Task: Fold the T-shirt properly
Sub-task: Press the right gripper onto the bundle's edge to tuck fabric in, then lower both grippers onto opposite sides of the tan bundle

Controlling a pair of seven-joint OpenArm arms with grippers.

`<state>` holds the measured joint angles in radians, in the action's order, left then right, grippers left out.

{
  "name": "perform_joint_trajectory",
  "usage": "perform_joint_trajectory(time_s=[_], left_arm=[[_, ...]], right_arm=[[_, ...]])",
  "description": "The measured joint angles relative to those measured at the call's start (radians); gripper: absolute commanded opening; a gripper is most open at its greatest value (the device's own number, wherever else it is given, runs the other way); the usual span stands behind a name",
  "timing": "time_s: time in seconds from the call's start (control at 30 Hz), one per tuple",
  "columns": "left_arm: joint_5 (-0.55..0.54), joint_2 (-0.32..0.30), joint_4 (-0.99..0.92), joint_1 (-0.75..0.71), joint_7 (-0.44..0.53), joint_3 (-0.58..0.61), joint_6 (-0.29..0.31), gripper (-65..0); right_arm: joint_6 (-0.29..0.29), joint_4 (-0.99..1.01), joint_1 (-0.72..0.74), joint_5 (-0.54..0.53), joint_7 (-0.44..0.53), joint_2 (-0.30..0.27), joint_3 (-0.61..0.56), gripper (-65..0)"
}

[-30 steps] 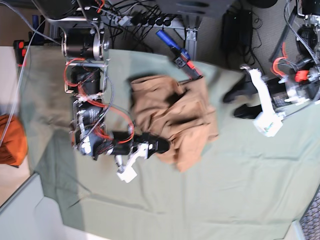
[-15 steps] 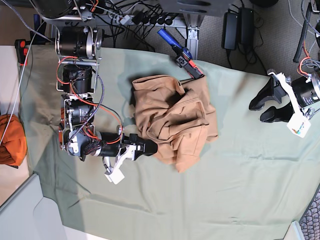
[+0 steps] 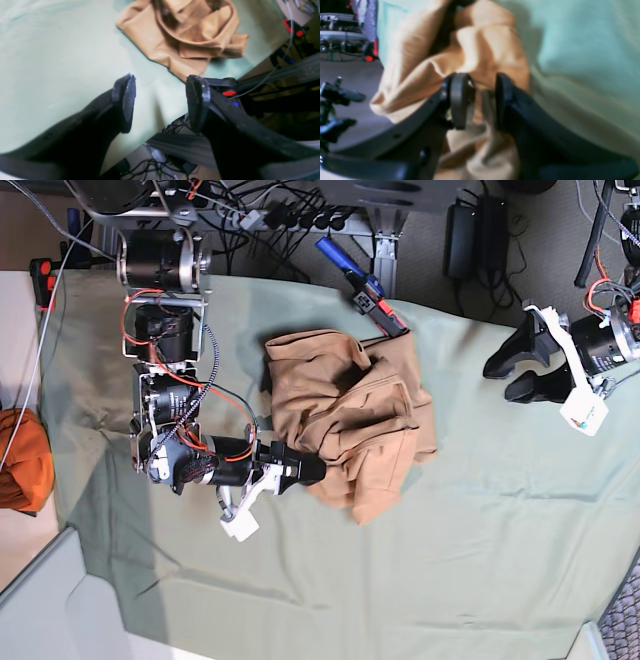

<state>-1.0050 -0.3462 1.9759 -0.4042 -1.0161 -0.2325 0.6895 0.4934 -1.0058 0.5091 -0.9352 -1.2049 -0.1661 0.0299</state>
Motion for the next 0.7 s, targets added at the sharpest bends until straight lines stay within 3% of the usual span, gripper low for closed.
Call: perform_joint_trajectory(time_s=[0.13,0.23,0.37,0.5,0.63,0.7], left_arm=[[0.041,0.008,0.0,0.0,0.021,0.102,0.0,-29.4],[0.139,0.016,0.0,0.0,0.057,0.196,0.0,-29.4],[0.228,0.054,0.0,0.0,0.09,0.28,0.0,-29.4],[0.284,0.069,0.0,0.0,0.101,0.328,0.0,-29.4],[0.289,0.068,0.0,0.0,0.101,0.321,0.0,-29.4],[0.287,0.063,0.0,0.0,0.097,0.321,0.0,-29.5]], right_arm=[[0.0,0.0,0.001,0.028,0.011,0.048,-0.027,-46.8],[0.0,0.001,0.001,0.071,0.047,0.075,-0.06,-46.8],[0.0,0.002,0.005,0.087,0.072,0.072,-0.083,-47.2],[0.0,0.003,0.037,0.092,0.067,0.069,-0.085,-57.8],[0.0,0.003,0.091,0.087,0.068,0.06,-0.085,-59.2],[0.0,0.003,0.114,0.087,0.073,0.055,-0.084,-63.1]])
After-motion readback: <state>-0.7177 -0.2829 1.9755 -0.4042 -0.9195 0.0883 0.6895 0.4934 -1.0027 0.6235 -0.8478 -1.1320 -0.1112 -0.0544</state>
